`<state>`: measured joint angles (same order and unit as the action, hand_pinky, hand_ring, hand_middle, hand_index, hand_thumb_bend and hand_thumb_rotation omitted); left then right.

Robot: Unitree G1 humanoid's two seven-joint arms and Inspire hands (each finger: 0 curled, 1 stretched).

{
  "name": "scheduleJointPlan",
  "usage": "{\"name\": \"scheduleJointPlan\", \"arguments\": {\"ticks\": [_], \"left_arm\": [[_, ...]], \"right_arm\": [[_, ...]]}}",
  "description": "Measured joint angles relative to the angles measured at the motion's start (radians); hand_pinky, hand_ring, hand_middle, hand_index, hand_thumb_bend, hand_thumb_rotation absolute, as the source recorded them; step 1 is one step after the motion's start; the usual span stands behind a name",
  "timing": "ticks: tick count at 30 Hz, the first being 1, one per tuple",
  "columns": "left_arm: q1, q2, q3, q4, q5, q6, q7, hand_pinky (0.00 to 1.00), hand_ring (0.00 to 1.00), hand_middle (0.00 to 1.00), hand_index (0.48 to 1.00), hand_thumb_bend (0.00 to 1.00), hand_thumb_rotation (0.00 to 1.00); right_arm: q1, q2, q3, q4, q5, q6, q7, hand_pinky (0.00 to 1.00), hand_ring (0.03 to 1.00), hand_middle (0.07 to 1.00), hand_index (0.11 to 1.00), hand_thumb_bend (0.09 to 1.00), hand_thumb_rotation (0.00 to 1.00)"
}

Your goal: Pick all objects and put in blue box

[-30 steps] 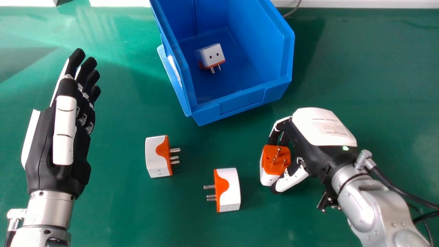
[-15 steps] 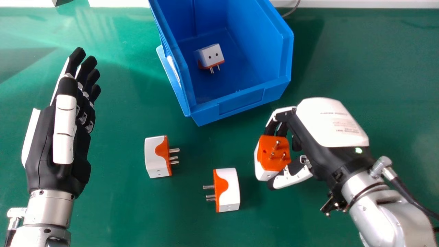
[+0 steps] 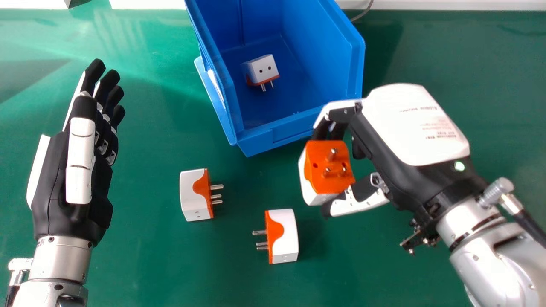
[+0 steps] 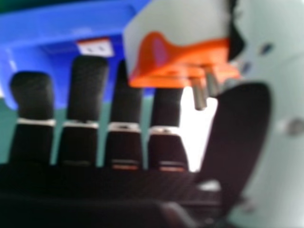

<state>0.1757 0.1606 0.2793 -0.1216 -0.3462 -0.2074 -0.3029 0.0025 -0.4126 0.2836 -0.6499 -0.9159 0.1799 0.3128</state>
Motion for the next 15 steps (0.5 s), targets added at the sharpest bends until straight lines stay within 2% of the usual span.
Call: {"name": "scheduleJointPlan", "arguments": {"ticks": [9, 15], "left_arm": [[0.004, -0.006, -0.009, -0.002, 0.004, 0.000, 0.010, 0.99, 0.97, 0.96, 0.960, 0.70, 0.89], [0.005, -0.006, -0.009, -0.002, 0.005, -0.001, 0.012, 0.99, 0.97, 0.96, 0.956, 0.70, 0.89]], "right_arm": [[-0.131, 0.034, -0.008, 0.037, 0.004, -0.068, 0.005, 0.27, 0.386, 0.467, 0.538, 0.492, 0.00], [-0.208, 0.049, -0.015, 0.137, 0.013, -0.108, -0.025, 0.27, 0.387, 0.467, 0.542, 0.489, 0.00]]}}
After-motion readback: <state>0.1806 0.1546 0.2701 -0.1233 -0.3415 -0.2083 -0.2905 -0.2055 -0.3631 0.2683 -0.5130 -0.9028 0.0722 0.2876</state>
